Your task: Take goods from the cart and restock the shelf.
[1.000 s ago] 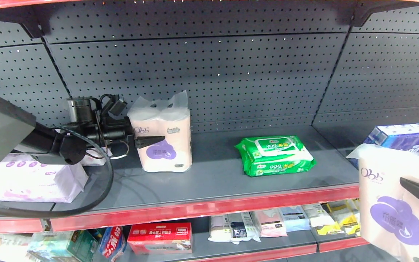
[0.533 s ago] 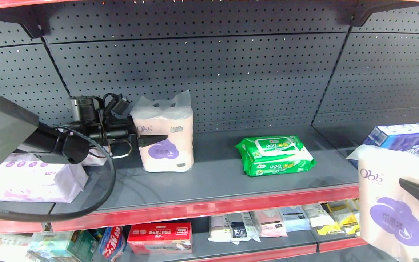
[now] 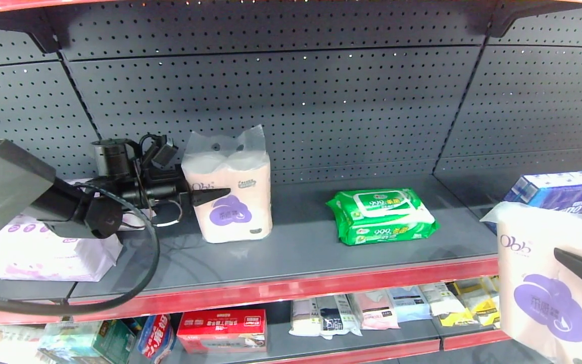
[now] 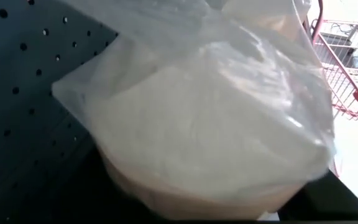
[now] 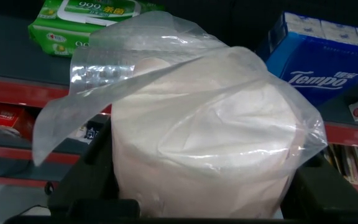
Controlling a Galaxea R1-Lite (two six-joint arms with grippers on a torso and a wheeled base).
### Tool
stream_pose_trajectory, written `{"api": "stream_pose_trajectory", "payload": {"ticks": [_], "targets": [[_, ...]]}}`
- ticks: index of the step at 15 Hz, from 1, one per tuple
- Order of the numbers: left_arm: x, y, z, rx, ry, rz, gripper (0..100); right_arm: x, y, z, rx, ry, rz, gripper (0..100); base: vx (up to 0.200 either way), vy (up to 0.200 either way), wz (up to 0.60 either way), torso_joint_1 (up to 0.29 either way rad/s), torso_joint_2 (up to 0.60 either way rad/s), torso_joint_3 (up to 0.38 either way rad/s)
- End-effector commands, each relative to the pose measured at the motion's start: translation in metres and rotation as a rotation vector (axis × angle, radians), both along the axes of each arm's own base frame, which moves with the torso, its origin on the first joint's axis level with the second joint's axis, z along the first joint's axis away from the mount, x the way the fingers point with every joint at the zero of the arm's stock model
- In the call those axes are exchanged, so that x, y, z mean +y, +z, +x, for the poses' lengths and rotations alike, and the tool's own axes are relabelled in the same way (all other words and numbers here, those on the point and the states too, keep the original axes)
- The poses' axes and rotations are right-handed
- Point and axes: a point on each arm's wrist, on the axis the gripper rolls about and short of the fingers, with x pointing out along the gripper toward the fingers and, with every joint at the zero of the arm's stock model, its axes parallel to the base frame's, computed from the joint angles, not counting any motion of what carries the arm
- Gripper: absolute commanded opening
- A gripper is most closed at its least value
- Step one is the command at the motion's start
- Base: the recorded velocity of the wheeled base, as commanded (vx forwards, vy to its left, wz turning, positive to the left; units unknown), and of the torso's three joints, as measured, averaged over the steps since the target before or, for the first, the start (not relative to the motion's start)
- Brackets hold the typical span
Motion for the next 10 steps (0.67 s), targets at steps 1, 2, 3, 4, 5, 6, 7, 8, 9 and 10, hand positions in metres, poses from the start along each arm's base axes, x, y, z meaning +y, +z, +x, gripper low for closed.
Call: {"api": "stream_pose_trajectory", "payload": {"ticks": [1, 2, 3, 4, 5, 6, 7, 8, 9, 10], "targets": [[0.005, -0.004, -0.01, 0.018, 0.014, -0.013, 0, 0.0, 0.0, 0.0, 0.002, 0.001, 0.0, 0, 0.0, 0.0, 0.0, 0.0, 0.0, 0.0], [0.007, -0.003, -0.013, 0.019, 0.02, -0.021, 0, 0.0, -0.001, 0.0, 0.003, 0.001, 0.0, 0, 0.0, 0.0, 0.0, 0.0, 0.0, 0.0], [0.011, -0.002, -0.018, 0.008, 0.029, -0.031, 0, 0.0, -0.001, 0.0, 0.003, 0.001, -0.001, 0, 0.0, 0.0, 0.0, 0.0, 0.0, 0.0], [0.014, -0.003, -0.022, 0.009, 0.026, -0.041, 0, 0.0, -0.001, 0.0, 0.003, 0.001, 0.0, 0, 0.0, 0.0, 0.0, 0.0, 0.0, 0.0], [0.014, -0.003, -0.023, 0.007, 0.02, -0.044, 0, 0.0, -0.001, 0.0, 0.003, 0.001, 0.0, 0, 0.0, 0.0, 0.0, 0.0, 0.0, 0.0], [0.017, -0.005, -0.031, -0.011, 0.001, -0.06, 0, 0.0, -0.001, 0.0, 0.005, 0.003, -0.001, 0, 0.0, 0.0, 0.0, 0.0, 0.0, 0.0], [0.018, -0.005, -0.035, -0.015, 0.0, -0.07, 0, 0.0, -0.001, 0.001, 0.006, 0.003, -0.001, 0, 0.0, 0.0, 0.0, 0.0, 0.0, 0.0], [0.017, -0.001, -0.039, -0.014, -0.012, -0.089, 0, 0.0, -0.002, 0.001, 0.007, 0.005, -0.004, 0, 0.0, 0.0, 0.0, 0.0, 0.0, 0.0], [0.017, 0.002, -0.043, -0.01, -0.017, -0.106, 0, 0.0, -0.002, 0.001, 0.007, 0.006, -0.007, 0, 0.0, 0.0, 0.0, 0.0, 0.0, 0.0], [0.016, 0.004, -0.046, -0.009, -0.03, -0.119, 0, 0.0, -0.003, 0.0, 0.01, 0.006, -0.008, 0, 0.0, 0.0, 0.0, 0.0, 0.0, 0.0]]}}
